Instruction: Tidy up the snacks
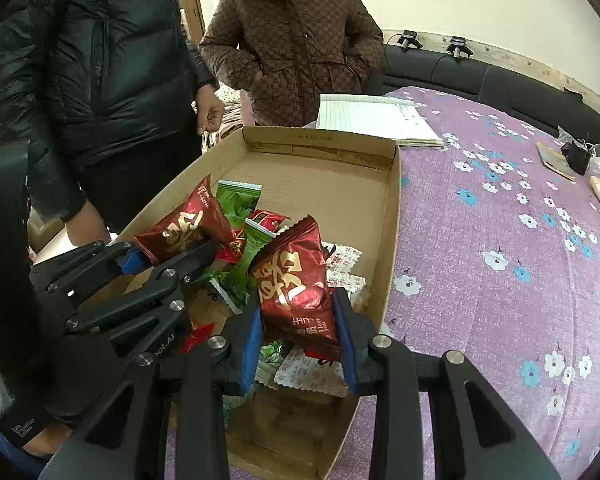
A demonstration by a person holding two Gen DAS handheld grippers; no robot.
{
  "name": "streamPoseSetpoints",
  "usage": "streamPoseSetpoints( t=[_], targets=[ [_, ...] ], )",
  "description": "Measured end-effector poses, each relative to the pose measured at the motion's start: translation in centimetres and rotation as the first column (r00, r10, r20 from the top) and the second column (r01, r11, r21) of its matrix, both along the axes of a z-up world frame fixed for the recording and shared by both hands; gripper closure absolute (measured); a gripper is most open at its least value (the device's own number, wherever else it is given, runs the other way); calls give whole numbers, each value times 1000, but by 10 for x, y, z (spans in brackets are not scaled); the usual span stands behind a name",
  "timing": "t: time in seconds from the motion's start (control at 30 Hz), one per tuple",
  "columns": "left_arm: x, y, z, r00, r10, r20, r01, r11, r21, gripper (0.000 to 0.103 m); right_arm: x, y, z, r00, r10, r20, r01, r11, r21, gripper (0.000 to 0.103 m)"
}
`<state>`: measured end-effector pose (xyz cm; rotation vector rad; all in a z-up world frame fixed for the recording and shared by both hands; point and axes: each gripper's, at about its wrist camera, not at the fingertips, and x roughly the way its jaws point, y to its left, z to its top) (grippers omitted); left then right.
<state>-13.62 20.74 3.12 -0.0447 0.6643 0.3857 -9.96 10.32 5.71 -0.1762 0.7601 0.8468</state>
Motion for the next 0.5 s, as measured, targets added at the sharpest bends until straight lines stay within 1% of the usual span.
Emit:
streamPoseSetpoints(
  t=[0.13,0.17,0.23,0.3,0.33,0.4,0.43,0.47,0.5],
  targets=[
    [-1,0,1,1000,3,1,-3,1000,2,77,-2,-2,2,1000,7,4,-7,1000,6,70],
    [-2,0,2,1000,5,3,-5,1000,0,75,-2,-2,3,1000,11,4,-11,1000,7,69],
    [-5,2,5,1000,14,11,-14,1000,1,64,-4,-5,7,1000,24,5,-24,1000,17,69],
    [-10,3,9,999,19,28,-19,1000,5,46,-7,-8,11,999,28,21,-28,999,27,69],
    [-13,2,13,999,18,41,-19,1000,10,42,-8,-10,14,999,29,29,-30,999,31,66],
    [-17,1,18,998,14,57,-15,1000,16,24,-12,-18,22,998,27,57,-30,998,47,60],
    [-21,-1,22,997,10,72,-12,1000,24,18,-14,-22,25,997,22,71,-26,998,55,57],
    [-23,-3,25,996,6,84,-9,999,31,9,-15,-27,29,996,15,86,-21,998,63,54],
    [-26,-5,28,995,0,97,-4,999,39,4,-17,-33,35,994,3,105,-11,997,75,52]
  ],
)
